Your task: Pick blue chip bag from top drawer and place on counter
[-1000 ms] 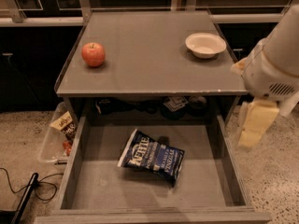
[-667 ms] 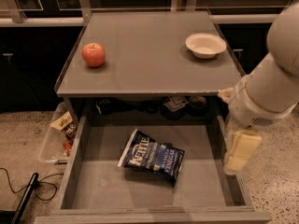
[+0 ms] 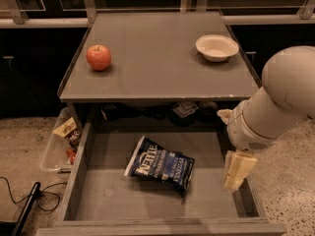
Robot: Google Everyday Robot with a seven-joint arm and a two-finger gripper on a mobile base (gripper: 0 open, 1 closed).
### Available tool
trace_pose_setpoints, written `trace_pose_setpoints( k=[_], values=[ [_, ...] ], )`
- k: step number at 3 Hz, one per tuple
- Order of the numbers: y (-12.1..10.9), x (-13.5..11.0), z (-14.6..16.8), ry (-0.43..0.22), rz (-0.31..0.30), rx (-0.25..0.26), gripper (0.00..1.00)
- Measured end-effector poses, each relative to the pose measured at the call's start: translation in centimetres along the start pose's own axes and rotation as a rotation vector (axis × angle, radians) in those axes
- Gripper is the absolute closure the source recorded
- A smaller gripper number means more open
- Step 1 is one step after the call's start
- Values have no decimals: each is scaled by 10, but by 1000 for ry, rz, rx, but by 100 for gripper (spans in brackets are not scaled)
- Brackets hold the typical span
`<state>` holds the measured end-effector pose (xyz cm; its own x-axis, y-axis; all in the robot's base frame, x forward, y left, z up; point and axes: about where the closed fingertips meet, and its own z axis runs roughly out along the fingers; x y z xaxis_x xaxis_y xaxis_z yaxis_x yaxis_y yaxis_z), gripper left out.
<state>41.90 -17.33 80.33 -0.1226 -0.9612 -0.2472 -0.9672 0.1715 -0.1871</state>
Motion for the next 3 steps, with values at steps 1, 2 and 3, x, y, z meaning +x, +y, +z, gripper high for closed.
trace_pose_setpoints(
  k=[1, 2, 3],
  values=[
    [6, -8, 32, -50, 26, -5, 0],
    [13, -40, 104, -189, 69, -56, 0],
    [7, -70, 151, -322, 100, -78, 0]
  ],
)
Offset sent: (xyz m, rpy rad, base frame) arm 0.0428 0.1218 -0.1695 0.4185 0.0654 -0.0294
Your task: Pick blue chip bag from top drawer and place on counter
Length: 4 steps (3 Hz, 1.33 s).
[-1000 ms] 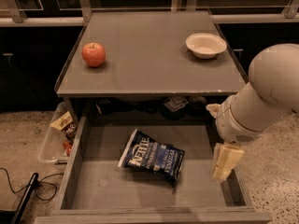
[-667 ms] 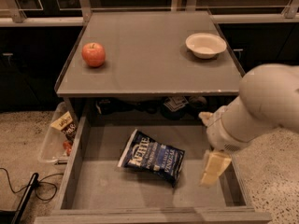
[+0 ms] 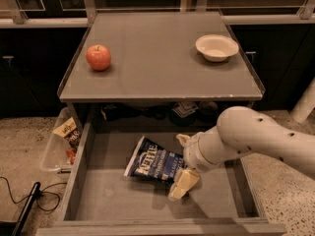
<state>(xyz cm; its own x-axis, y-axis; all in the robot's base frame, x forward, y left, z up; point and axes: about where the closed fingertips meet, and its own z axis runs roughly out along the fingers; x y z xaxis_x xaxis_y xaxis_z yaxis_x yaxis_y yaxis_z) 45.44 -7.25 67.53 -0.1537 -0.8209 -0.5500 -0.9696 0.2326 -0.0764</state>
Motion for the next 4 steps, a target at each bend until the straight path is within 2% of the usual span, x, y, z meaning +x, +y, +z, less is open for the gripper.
trace_pose_setpoints(
  k=[1, 2, 3, 4],
  values=[
    [-7, 2, 36, -47, 21, 11, 0],
    [-9, 9, 59, -52, 33, 30, 0],
    [-11, 9, 60, -55, 32, 42, 19],
    [-11, 9, 60, -55, 32, 42, 42]
  ],
)
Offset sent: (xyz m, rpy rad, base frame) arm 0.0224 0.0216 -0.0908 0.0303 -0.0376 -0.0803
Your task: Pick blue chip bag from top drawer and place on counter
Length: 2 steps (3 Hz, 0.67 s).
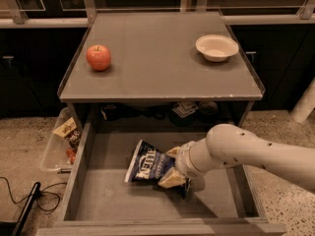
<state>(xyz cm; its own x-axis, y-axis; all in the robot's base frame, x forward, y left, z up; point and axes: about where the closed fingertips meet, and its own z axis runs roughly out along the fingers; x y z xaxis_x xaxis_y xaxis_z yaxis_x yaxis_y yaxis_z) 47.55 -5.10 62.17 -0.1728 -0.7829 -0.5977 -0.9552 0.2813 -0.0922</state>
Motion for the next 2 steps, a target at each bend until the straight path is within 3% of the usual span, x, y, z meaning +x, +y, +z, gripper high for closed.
trace_pose_setpoints(
  k=[2],
  values=[
    [0, 0, 0, 0, 0, 0, 88]
  ],
)
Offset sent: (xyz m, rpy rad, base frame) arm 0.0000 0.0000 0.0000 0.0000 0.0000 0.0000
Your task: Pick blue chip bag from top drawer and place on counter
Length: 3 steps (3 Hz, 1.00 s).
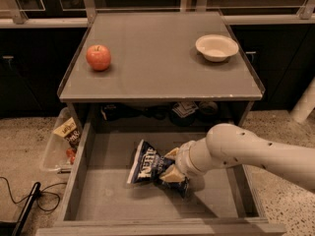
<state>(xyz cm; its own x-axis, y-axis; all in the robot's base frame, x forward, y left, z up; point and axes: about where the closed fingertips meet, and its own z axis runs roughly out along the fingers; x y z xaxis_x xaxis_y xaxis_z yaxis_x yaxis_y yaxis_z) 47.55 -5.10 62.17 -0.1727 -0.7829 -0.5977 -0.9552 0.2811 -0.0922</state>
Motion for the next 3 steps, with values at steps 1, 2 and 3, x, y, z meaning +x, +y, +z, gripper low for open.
trace_pose_setpoints(
  k=[1, 2, 3],
  values=[
    [2, -6, -9, -9, -5, -40, 100],
    [1, -27, -41, -27, -35, -80, 100],
    [-4, -52, -87, -48, -75, -98, 100]
  ],
)
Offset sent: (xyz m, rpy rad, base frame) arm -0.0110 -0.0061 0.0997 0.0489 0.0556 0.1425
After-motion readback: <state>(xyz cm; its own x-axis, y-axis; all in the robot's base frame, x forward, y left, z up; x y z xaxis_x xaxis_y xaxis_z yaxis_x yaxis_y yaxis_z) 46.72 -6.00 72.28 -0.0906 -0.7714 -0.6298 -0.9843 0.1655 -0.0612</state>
